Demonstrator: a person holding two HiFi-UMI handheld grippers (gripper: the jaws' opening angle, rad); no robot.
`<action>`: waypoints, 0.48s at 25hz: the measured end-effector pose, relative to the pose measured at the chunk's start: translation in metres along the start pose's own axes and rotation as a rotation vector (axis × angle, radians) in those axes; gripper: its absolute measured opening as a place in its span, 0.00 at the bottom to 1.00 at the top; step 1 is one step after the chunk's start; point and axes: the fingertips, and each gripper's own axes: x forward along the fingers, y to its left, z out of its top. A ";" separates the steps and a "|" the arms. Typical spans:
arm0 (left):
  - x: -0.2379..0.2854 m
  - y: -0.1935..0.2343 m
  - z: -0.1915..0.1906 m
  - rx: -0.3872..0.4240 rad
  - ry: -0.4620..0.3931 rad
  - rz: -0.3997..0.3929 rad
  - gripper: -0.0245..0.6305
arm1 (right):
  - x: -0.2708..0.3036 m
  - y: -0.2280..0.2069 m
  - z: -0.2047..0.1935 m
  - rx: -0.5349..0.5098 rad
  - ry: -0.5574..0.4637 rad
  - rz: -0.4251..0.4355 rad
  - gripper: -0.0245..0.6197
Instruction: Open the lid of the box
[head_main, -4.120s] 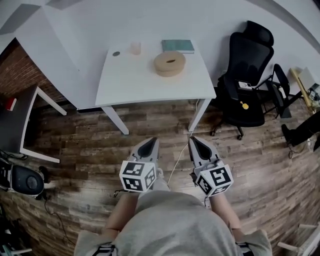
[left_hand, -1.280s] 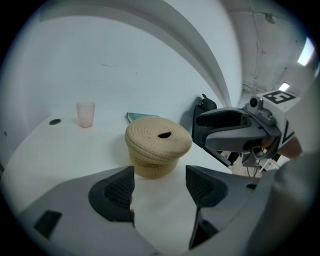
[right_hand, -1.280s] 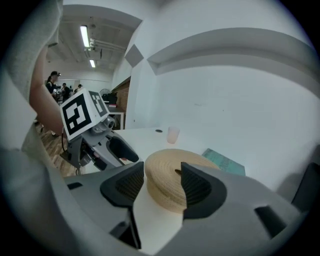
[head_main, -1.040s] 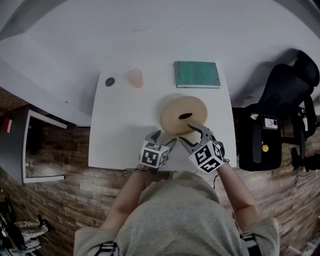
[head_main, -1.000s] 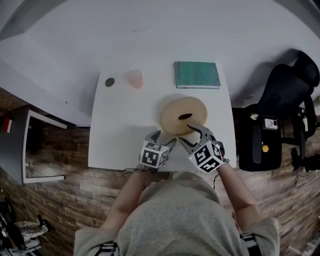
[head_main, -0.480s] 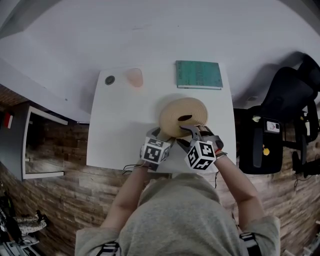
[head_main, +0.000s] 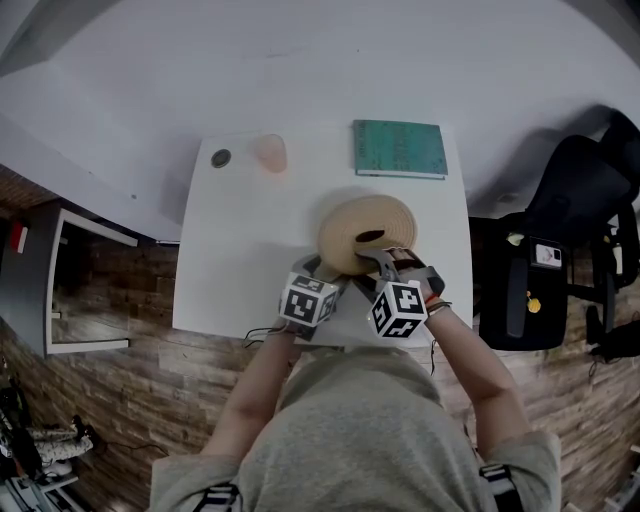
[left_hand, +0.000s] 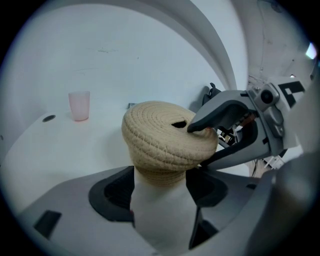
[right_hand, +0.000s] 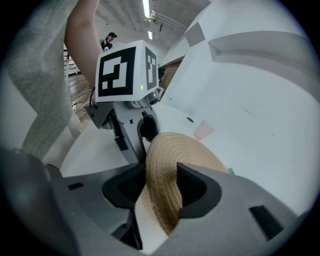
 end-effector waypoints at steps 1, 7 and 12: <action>0.000 0.000 0.000 0.000 0.001 0.001 0.49 | 0.000 0.000 0.000 0.000 0.000 0.001 0.34; 0.001 0.001 -0.001 -0.003 0.005 0.009 0.49 | -0.001 0.000 0.001 0.003 -0.003 0.011 0.32; 0.001 0.002 0.000 -0.004 0.008 0.020 0.49 | -0.011 -0.005 0.007 0.035 -0.030 0.016 0.30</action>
